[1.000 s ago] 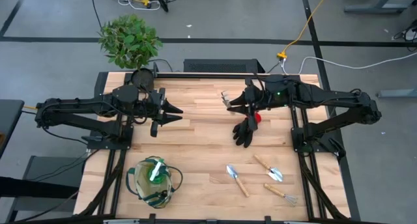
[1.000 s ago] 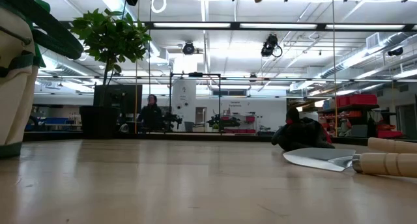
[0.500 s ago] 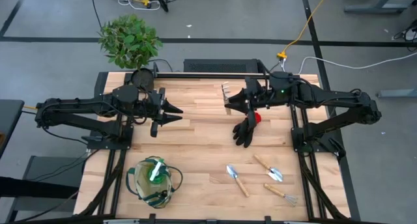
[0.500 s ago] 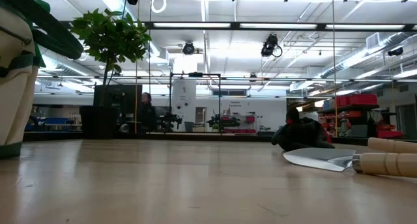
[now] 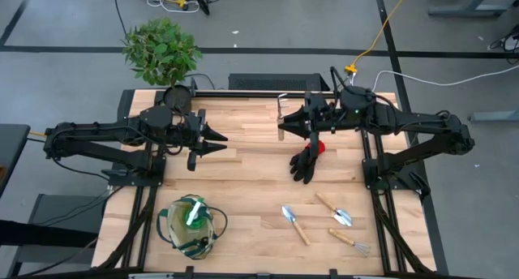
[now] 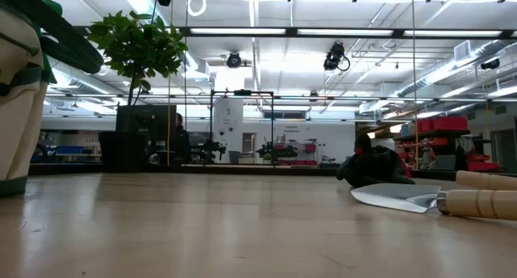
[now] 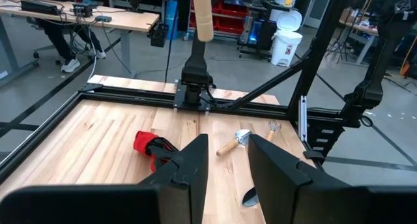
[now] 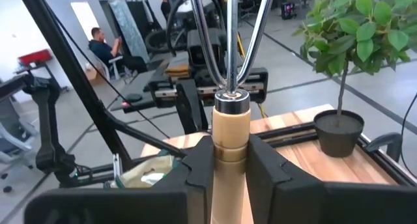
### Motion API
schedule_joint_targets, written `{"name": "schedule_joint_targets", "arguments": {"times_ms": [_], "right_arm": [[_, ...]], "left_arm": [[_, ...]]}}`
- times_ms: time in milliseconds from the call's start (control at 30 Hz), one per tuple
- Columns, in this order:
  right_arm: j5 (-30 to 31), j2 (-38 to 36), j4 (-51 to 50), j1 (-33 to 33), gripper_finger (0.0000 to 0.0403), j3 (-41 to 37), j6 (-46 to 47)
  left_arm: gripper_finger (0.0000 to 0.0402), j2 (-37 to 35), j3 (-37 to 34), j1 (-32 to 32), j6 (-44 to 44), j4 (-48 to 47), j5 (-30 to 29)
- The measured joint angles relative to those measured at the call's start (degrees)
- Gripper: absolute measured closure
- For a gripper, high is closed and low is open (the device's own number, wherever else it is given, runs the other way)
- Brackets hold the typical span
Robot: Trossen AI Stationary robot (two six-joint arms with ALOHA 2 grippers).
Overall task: Pick & Place Garden tools in Gardening bag
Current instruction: Put the top hand rake into the gardening bag
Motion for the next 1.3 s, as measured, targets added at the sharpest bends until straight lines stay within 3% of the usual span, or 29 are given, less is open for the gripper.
{"name": "schedule_joint_targets", "arguments": {"times_ms": [333,700,1300], "right_arm": [[2.85,0.79,-8.75,-0.02,0.0346,10.32,-3.82],[3.71,2.15,-11.22,-0.07,0.0346,11.03,-2.47],[5.19,9.51,-9.34,-1.76,0.0346,11.01,24.06]], "left_arm": [[0.0287,0.0,0.0,0.0,-0.02,0.13,0.0],[0.0287,0.0,0.0,-0.02,-0.04,0.35,-0.01],[0.0287,0.0,0.0,-0.02,-0.01,0.38,-0.02]]}}
